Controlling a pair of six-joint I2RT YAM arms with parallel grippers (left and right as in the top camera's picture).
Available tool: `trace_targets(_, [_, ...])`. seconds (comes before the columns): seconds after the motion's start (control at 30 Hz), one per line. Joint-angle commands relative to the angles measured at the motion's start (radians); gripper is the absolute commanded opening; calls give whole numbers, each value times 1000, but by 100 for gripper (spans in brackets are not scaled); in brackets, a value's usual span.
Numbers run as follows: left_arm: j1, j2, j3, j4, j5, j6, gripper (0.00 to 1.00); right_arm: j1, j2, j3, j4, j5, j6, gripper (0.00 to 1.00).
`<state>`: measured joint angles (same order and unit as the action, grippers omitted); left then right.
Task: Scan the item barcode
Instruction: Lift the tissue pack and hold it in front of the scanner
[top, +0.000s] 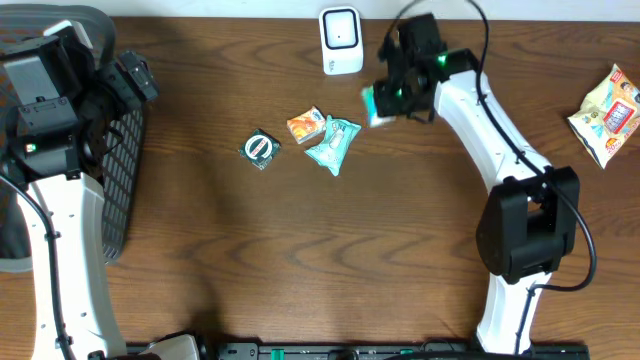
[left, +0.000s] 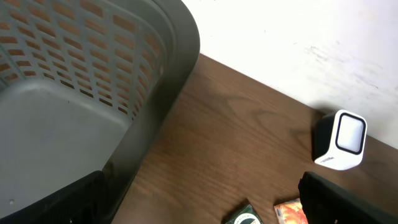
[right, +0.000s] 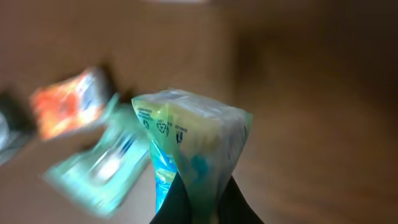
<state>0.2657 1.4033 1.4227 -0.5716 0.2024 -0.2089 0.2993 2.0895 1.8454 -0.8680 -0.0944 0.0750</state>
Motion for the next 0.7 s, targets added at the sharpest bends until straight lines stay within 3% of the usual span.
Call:
trace_targets(0.0, [14, 17, 6, -20, -69, -2, 98, 27, -23, 43, 52, 239, -166, 1])
trace_targets(0.5, [14, 17, 6, -20, -69, -2, 98, 40, 116, 311, 355, 261, -330, 1])
trace_targets(0.67, [14, 17, 6, -20, -69, -2, 98, 65, 200, 346, 573, 264, -523, 1])
